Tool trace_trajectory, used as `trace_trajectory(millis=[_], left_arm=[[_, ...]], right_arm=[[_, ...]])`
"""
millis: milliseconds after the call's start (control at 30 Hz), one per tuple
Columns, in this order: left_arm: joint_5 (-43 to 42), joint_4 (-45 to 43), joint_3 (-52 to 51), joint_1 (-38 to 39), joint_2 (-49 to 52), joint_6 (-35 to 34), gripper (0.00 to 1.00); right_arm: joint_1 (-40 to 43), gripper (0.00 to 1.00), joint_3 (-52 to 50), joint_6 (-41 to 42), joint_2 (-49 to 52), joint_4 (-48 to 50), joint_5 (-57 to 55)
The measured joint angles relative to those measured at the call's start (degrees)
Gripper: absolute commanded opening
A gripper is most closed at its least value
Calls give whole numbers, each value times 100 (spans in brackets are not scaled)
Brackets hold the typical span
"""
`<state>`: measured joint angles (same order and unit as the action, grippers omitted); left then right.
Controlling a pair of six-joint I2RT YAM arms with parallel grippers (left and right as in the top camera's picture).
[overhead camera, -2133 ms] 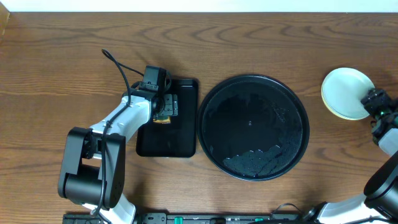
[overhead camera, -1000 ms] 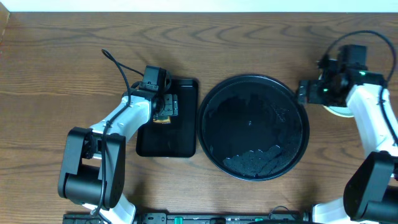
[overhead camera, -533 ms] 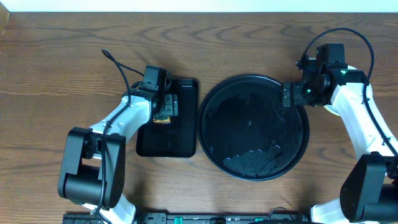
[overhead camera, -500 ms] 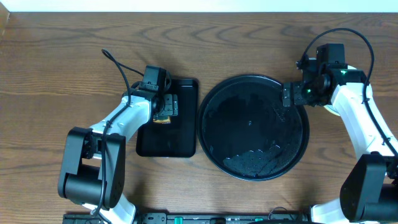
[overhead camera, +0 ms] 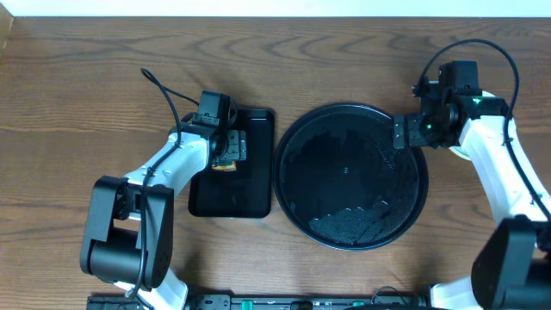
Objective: Clean dirty plates on tray and stack at the side
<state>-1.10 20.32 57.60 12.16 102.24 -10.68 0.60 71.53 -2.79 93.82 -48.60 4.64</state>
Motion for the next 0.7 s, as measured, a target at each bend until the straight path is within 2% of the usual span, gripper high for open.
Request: trace_trajectory(millis=[267,400,500,600,700], left_arm=[[0,-2,0,0,0,0,85],[2,-2,0,0,0,0,85],[2,-2,0,0,0,0,85],[0,-4,0,0,0,0,85],[2,-7,0,0,0,0,85]], right_arm=[[-162,99,-24,-153,-1762,304,-109],[-157,99,-243,-332,-2765,1707,-151],[-157,99,-868,-415,-3707,3143,-146],[-157,99,-1989,-439,-4846,4583,-140],[-157,99,-3252,-439,-5995,5536,-131]])
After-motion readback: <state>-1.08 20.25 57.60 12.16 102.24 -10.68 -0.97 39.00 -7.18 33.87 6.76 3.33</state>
